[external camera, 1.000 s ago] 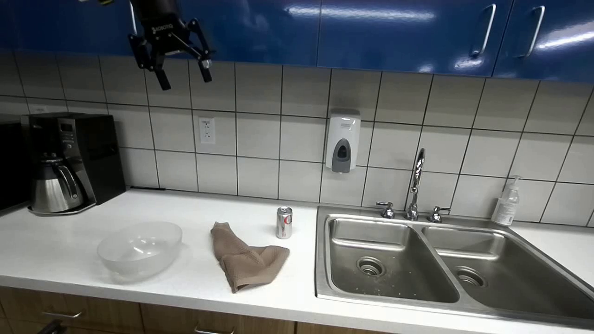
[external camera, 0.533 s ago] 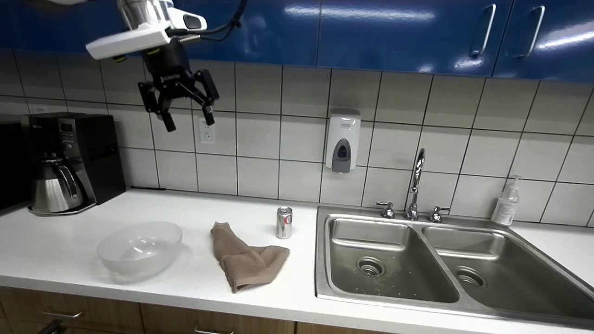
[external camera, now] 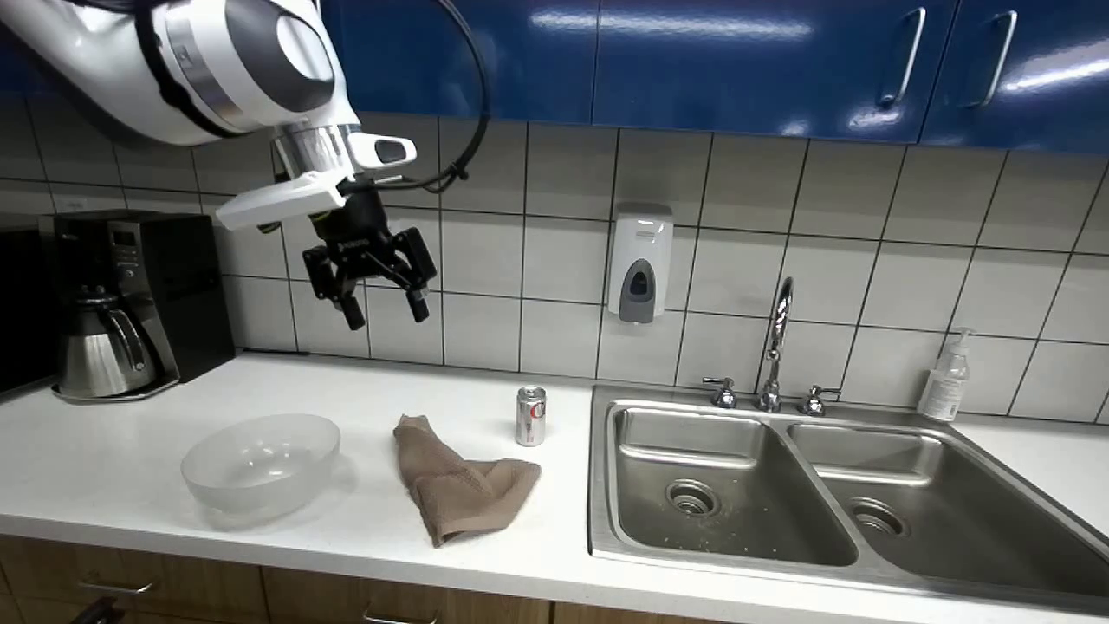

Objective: Put the metal can into the bowl

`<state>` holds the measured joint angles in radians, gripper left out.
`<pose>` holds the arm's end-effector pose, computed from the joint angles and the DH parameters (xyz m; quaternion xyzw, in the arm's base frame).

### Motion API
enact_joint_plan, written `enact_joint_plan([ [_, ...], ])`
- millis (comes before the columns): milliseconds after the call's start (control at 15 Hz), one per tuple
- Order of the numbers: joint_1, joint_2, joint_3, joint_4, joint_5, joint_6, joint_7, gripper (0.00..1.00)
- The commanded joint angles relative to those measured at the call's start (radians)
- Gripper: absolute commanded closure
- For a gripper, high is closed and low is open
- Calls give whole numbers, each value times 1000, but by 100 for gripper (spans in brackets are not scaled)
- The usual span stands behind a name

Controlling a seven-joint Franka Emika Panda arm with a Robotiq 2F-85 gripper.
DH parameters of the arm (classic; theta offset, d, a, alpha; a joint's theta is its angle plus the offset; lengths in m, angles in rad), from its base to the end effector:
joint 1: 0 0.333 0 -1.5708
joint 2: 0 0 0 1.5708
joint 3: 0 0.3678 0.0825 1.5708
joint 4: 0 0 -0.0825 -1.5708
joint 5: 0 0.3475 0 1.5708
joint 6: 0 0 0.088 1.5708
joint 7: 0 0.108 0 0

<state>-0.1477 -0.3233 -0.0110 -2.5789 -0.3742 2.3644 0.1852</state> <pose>0.3769 -0.0653 0.4549 0.9883 -0.0443 0.0555 0.1350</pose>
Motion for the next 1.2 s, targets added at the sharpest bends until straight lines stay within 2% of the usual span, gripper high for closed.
enact_joint_plan([
  [0,-43,136,2,34,-58,62,94,0],
  [200,-47,259,-21,91,-56,71,123,0],
  [667,-11,495,-99,304,11,51,71,0],
  [1133,8,698,-101,534,124,74,-46,0],
])
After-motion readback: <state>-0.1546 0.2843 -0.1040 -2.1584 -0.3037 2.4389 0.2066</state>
